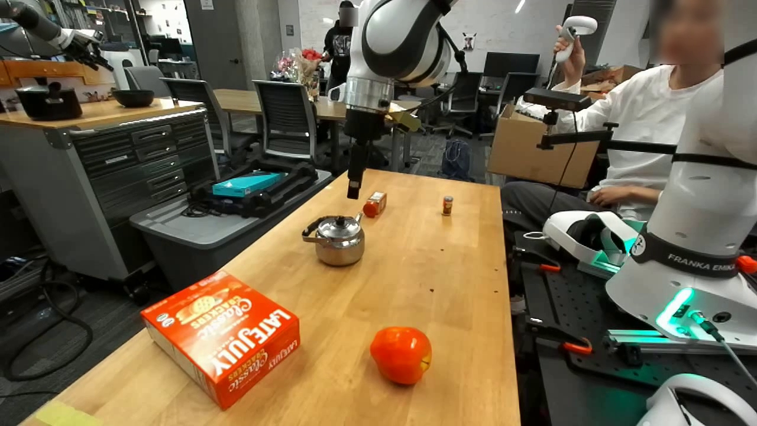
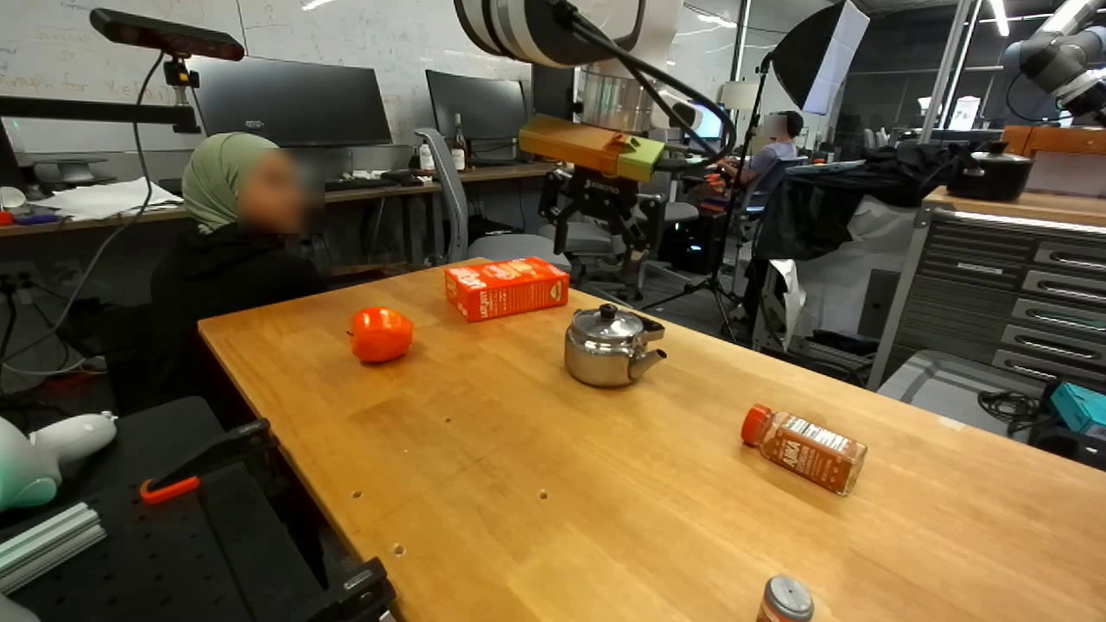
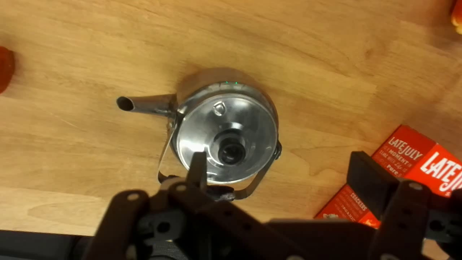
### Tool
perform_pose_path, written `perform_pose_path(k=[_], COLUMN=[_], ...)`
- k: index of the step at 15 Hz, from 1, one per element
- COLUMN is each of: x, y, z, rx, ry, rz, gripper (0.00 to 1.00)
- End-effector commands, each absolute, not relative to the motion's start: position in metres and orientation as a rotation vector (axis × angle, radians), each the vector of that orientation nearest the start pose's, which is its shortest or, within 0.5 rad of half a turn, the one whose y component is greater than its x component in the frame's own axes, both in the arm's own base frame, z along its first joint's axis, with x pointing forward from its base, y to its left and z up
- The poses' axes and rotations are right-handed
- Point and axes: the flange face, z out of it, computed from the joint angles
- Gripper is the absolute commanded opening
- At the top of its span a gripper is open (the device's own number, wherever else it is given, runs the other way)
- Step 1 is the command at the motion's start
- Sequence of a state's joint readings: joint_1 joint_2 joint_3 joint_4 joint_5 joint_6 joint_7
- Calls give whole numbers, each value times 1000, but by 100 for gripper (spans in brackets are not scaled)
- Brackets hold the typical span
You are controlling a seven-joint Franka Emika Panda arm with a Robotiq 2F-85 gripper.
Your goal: Cover the silver teapot with a silver lid
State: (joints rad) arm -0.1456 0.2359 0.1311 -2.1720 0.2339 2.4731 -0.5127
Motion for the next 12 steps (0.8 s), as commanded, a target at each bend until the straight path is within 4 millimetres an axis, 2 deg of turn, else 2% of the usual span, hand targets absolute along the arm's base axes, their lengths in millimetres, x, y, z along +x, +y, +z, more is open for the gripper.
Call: perform_pose_path(k=[1,6,12], x=[537,516,512], y=[-17,-25,-25], z=[313,330,353], rx=[-2959,-3033,-3114], ry=[-436,-353,-236], rz=[-196,-168,3], gripper=[100,100,100])
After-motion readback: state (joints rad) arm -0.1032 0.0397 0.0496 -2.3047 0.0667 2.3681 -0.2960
